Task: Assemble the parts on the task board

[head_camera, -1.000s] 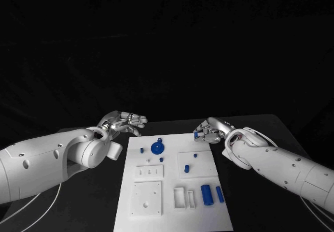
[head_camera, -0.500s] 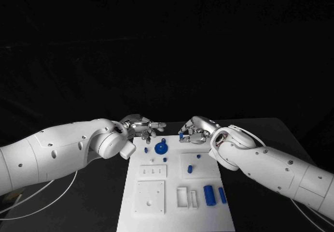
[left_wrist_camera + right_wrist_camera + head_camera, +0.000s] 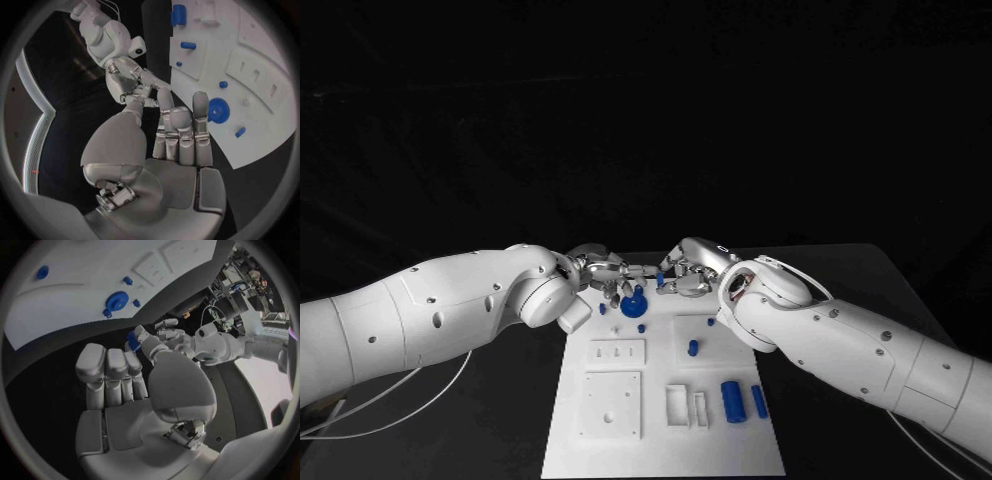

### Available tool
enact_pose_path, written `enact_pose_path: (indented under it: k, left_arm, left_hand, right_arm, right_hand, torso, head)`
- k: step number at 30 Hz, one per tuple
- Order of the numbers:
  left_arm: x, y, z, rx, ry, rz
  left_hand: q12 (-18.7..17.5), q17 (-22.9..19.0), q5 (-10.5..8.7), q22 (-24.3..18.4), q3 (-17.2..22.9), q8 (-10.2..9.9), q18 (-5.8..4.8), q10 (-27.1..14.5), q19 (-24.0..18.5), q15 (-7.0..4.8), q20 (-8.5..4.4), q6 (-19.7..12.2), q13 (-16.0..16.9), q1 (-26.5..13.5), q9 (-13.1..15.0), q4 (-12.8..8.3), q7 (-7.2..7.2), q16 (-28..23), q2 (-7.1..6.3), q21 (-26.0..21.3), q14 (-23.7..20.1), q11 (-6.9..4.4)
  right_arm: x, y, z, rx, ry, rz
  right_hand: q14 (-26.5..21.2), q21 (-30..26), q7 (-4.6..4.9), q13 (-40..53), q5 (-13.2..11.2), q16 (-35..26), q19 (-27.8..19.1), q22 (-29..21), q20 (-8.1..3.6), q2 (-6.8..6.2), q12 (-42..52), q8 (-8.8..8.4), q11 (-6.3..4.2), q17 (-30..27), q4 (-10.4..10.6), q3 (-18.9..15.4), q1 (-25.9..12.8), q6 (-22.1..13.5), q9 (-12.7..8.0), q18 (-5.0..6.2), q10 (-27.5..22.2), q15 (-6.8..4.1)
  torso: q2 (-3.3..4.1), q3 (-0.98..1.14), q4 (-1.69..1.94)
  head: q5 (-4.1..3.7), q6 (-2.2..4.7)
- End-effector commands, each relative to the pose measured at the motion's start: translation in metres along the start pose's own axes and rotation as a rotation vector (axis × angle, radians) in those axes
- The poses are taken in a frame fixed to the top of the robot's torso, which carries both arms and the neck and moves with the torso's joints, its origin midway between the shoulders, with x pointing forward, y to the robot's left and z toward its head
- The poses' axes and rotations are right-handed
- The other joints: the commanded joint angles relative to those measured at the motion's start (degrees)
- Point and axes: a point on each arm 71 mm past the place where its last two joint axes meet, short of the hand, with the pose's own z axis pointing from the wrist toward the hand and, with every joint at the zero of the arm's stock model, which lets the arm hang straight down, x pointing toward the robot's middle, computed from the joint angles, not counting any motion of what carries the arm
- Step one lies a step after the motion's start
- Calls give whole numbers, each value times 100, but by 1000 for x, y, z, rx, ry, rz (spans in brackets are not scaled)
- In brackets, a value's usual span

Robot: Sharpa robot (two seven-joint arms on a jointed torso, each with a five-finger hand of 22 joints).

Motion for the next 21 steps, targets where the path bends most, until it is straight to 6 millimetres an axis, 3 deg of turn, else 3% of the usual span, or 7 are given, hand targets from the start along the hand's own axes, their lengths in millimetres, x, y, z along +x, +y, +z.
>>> enact_pose_path:
  k: [1, 10, 13, 21]
  left_arm:
    - [4, -1, 2, -18, 7, 49]
    - [10, -4, 5, -32, 10, 99]
    - [10, -4, 5, -36, -3, 104]
    - [9, -3, 5, -38, 7, 122]
  left_hand:
    - [23, -18, -17, 26, -10, -24, 9, -59, 5, 16, 22, -40, 5, -2, 41, 39, -4, 22, -43, -26, -44, 9]
    - [-12, -105, -147, 94, -28, -27, 6, -124, -10, 38, 42, -86, -16, -26, 148, 63, 11, -10, -89, -126, -99, 31]
    - [-21, -134, -282, 118, -13, -27, 5, -131, -6, 42, 48, -94, -25, -34, 171, 100, 15, -17, -102, -160, -106, 36]
    - [-47, -185, -345, 163, 13, -32, 3, -125, 18, 47, 53, -124, -52, -22, 190, 124, 23, -25, -64, -242, -102, 41]
  right_arm:
    - [2, 3, 1, 17, 15, -20]
    - [4, 10, 2, 9, 21, -18]
    - [5, 12, 2, 5, 26, -19]
    - [7, 14, 2, 2, 48, -23]
  right_hand:
    - [9, -27, -84, 5, -13, -20, 26, 691, -9, -23, -28, 41, -25, 4, 0, 27, 10, 228, 17, -79, 5, -6]
    - [9, -21, -82, 8, -11, -23, 31, 694, -6, -30, -26, 40, -27, 7, -5, 60, 1, 225, 17, -75, 5, -3]
    - [12, -9, -82, 8, -9, -19, 34, 697, -5, -29, -26, 41, -28, 10, -8, 68, 3, 226, 18, -75, 5, -3]
    - [12, -11, -82, 5, -10, -21, 35, 696, -3, -29, -31, 40, -26, 11, -1, 69, -10, 221, 17, -73, 2, -2]
  torso:
    - [5, 3, -15]
    - [-2, -1, 6]
    - [2, -4, 3]
    - [3, -8, -4]
  head:
    - [-4, -7]
    - [-21, -23]
    - [-21, -24]
    - [-20, -20]
